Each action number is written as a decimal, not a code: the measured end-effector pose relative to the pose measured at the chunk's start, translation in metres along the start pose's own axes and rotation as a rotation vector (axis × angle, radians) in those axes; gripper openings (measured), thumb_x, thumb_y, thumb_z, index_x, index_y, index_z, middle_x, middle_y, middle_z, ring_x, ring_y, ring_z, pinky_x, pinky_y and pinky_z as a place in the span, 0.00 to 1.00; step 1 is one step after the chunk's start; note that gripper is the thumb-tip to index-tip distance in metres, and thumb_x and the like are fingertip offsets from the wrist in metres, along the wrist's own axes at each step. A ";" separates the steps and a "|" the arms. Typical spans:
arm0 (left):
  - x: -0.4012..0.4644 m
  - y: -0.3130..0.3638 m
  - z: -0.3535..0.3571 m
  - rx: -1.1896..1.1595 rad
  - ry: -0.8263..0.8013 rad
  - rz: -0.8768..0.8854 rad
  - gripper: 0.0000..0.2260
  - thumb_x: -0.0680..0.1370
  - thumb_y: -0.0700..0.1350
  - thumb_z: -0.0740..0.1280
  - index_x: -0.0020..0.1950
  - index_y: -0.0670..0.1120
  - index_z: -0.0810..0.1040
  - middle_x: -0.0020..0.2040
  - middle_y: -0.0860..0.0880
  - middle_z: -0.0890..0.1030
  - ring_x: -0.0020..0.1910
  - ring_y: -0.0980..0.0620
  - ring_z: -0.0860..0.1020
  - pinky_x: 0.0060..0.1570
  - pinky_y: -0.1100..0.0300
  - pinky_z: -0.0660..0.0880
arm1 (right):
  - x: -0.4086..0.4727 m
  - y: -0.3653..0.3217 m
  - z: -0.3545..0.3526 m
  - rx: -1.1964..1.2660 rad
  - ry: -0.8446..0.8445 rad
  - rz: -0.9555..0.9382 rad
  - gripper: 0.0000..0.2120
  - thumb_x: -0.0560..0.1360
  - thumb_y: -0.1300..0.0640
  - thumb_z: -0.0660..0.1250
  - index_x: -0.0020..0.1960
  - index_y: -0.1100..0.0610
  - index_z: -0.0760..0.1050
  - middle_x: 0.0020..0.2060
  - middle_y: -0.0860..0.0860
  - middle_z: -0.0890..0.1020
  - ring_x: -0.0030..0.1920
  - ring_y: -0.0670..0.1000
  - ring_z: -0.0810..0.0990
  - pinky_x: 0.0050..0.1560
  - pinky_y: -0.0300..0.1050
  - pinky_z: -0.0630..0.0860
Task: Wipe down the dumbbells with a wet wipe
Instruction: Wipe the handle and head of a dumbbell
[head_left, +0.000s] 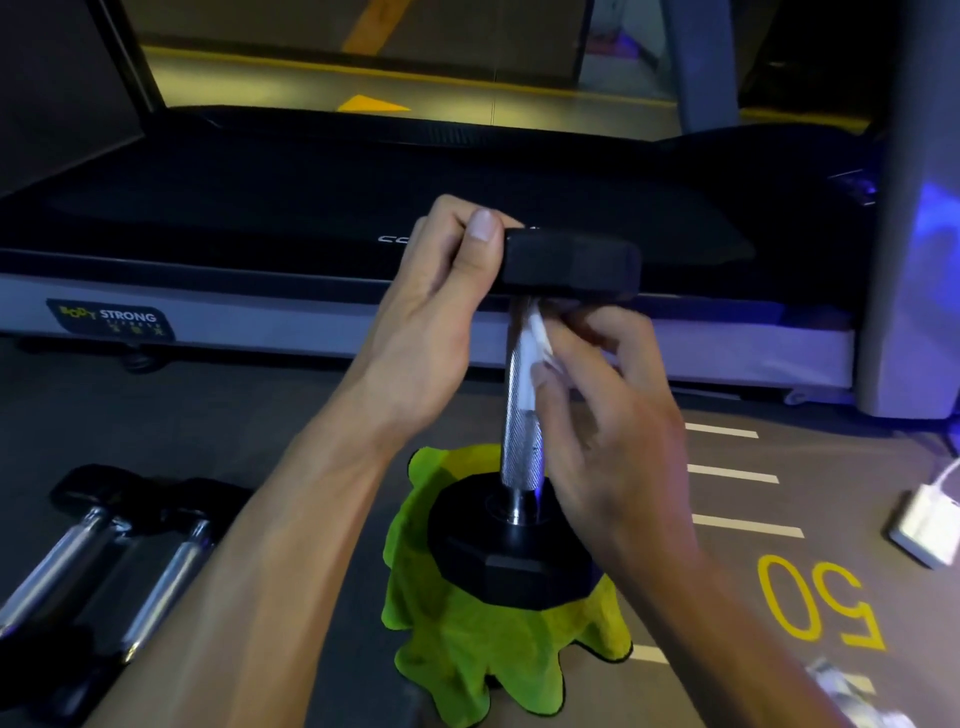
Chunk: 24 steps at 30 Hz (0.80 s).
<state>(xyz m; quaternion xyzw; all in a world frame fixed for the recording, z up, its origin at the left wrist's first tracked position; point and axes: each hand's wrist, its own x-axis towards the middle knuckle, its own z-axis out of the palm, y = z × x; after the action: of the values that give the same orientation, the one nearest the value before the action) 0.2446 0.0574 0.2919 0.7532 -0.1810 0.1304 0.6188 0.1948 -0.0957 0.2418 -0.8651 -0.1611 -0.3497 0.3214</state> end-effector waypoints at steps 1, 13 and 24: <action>0.000 0.000 -0.001 0.001 -0.002 -0.003 0.14 0.86 0.57 0.53 0.55 0.54 0.76 0.55 0.49 0.78 0.58 0.51 0.76 0.69 0.45 0.72 | 0.003 -0.001 0.002 -0.003 -0.008 -0.020 0.16 0.83 0.60 0.64 0.70 0.59 0.78 0.62 0.52 0.73 0.59 0.52 0.77 0.60 0.34 0.71; -0.003 0.001 -0.002 -0.005 0.001 -0.013 0.14 0.86 0.55 0.54 0.55 0.50 0.76 0.59 0.41 0.78 0.62 0.44 0.76 0.67 0.51 0.71 | -0.004 -0.007 -0.003 -0.109 -0.110 -0.083 0.20 0.80 0.64 0.65 0.72 0.58 0.76 0.64 0.52 0.74 0.63 0.52 0.74 0.64 0.33 0.68; -0.001 0.002 -0.002 -0.004 0.001 0.000 0.12 0.86 0.54 0.55 0.56 0.52 0.76 0.60 0.44 0.80 0.64 0.46 0.76 0.70 0.51 0.70 | -0.015 0.004 -0.009 -0.118 -0.162 -0.053 0.23 0.76 0.70 0.67 0.69 0.54 0.80 0.58 0.46 0.74 0.55 0.51 0.79 0.57 0.27 0.66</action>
<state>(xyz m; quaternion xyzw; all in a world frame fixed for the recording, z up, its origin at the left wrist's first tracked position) 0.2431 0.0591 0.2933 0.7519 -0.1809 0.1302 0.6204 0.1819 -0.1060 0.2345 -0.9033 -0.1885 -0.2960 0.2467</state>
